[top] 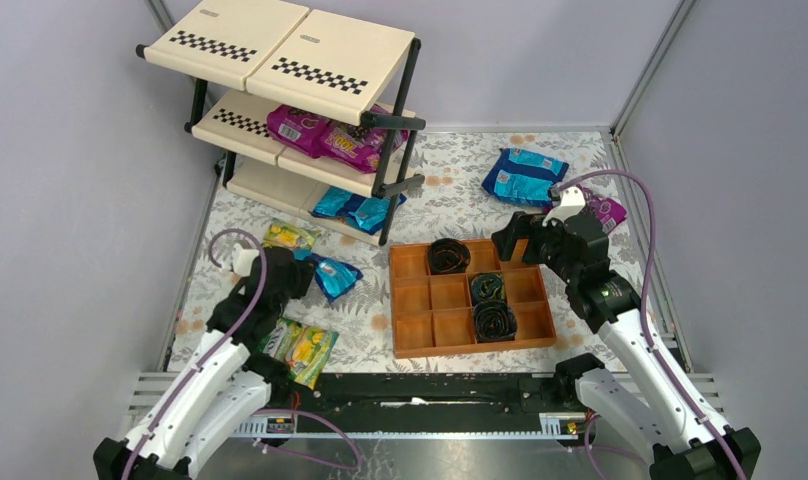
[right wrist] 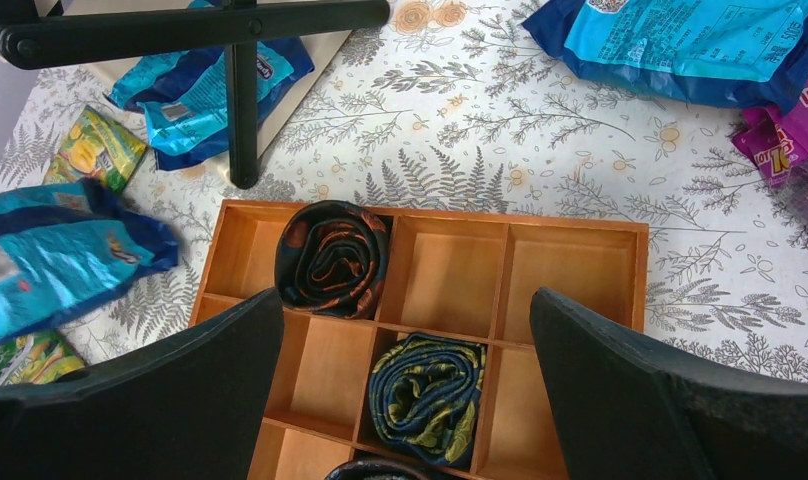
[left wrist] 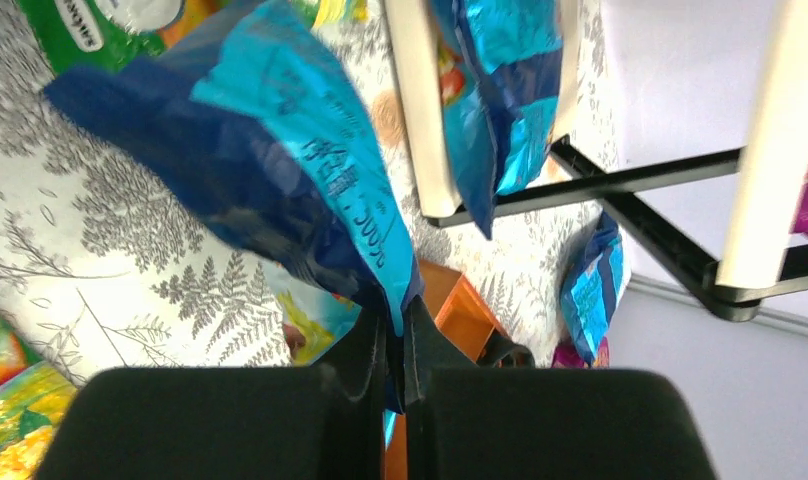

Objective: Place and organize the candy bags onto the shelf

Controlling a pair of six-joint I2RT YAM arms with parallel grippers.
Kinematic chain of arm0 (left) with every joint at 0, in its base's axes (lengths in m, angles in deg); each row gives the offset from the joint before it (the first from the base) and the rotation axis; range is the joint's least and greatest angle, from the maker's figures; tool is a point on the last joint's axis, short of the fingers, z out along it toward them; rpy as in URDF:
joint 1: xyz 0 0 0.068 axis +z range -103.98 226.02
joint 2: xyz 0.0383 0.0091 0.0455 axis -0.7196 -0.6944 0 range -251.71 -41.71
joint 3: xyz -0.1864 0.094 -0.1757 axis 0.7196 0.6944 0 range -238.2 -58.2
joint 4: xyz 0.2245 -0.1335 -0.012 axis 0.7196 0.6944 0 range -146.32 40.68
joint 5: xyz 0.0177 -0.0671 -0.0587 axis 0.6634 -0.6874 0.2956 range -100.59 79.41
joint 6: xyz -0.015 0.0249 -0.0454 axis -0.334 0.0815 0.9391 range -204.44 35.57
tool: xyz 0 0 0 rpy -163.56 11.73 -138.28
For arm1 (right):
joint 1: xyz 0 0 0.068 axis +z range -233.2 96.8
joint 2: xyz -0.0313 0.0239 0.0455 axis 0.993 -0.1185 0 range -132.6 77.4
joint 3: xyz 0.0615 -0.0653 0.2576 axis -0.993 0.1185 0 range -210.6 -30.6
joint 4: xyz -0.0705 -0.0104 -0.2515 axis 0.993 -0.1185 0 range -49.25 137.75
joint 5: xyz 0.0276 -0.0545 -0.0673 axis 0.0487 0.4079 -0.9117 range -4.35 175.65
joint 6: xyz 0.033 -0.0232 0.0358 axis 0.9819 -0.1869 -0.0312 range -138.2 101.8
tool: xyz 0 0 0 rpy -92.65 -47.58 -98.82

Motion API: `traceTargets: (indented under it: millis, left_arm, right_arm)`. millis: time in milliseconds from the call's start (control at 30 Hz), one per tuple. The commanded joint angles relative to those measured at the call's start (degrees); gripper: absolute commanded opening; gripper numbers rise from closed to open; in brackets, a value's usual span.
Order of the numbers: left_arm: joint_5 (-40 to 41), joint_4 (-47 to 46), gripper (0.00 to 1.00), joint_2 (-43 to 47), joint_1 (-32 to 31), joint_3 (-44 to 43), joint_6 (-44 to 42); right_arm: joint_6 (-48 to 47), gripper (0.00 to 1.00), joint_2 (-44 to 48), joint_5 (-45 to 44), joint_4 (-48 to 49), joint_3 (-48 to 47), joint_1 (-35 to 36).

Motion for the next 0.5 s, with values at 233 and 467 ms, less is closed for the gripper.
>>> traceTargets:
  millis: [233,467]
  left_arm:
    - [6.9,0.3,0.0,-8.9,13.0,-25.8,-19.8]
    - [-10.6,-12.4,0.0,-16.5,31.6,-27.0,-27.6]
  right_arm:
    - [-0.2,1.0,0.9,0.2,1.7,0.0,-0.3]
    - [0.0,1.0,1.1,0.8,1.6,0.0,-0.2]
